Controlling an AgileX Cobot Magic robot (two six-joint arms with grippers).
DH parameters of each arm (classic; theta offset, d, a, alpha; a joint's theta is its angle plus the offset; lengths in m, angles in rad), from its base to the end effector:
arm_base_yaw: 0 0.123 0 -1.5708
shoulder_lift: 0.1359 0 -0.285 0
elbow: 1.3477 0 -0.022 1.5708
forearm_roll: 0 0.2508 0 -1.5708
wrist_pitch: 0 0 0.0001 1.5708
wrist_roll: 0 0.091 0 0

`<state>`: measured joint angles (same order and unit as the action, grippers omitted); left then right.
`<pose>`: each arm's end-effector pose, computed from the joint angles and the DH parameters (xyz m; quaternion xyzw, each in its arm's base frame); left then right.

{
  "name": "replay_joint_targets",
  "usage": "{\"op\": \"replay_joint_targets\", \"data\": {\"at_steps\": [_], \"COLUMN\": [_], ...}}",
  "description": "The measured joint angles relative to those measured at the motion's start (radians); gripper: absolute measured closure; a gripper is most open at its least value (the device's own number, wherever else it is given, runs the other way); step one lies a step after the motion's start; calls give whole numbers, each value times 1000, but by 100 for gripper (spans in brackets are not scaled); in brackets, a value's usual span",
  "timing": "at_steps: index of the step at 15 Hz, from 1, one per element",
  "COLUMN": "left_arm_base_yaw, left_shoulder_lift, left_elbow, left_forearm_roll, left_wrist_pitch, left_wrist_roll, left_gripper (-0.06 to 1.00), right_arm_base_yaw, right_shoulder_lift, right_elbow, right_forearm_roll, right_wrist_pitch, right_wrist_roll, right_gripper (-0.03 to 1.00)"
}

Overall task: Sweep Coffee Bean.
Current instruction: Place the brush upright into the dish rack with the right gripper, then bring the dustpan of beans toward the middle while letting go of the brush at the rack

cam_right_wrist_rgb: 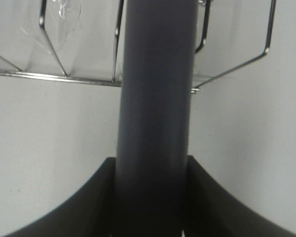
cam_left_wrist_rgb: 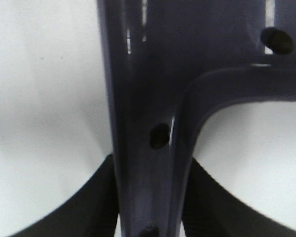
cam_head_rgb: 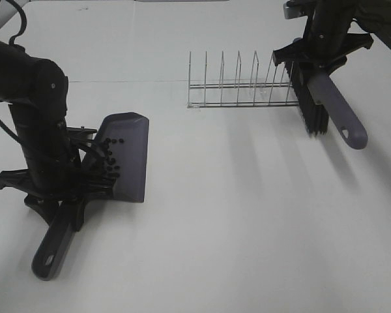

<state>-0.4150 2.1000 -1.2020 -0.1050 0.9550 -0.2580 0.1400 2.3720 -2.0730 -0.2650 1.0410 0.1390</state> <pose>0.3146 -0.1471 0.0916 -0.0437 -0.9935 0.0054 0.1049 0.5063 0.0506 0.1768 -0.0484 0.9787 -0.1001 0.1725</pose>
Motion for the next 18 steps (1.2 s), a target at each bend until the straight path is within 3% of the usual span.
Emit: {"op": "replay_joint_targets", "data": {"at_steps": [3,6,7,9,11,18], "left_arm_base_yaw": [0,0,0,0,0,-17], "left_shoulder_lift": [0,0,0,0,0,-12], "left_elbow": [0,0,0,0,0,-78], "left_forearm_roll": [0,0,0,0,0,-19], "left_wrist_pitch": [0,0,0,0,0,-31], "left_wrist_roll": [0,0,1,1,1,1], "left_gripper": [63,63,63,63,63,63], "right_arm_base_yaw": [0,0,0,0,0,0], "right_shoulder_lift": [58,84,85,85,85,-11], "right_elbow": [-108,-121,-121,-123,-123,-123], "right_forearm_roll": [5,13,13,15,15,26], "right_wrist_pitch": [34,41,41,40,40,124], "right_wrist_roll": [-1,2,4,4,4,6], "right_gripper": [68,68,65,43,31,28]}}
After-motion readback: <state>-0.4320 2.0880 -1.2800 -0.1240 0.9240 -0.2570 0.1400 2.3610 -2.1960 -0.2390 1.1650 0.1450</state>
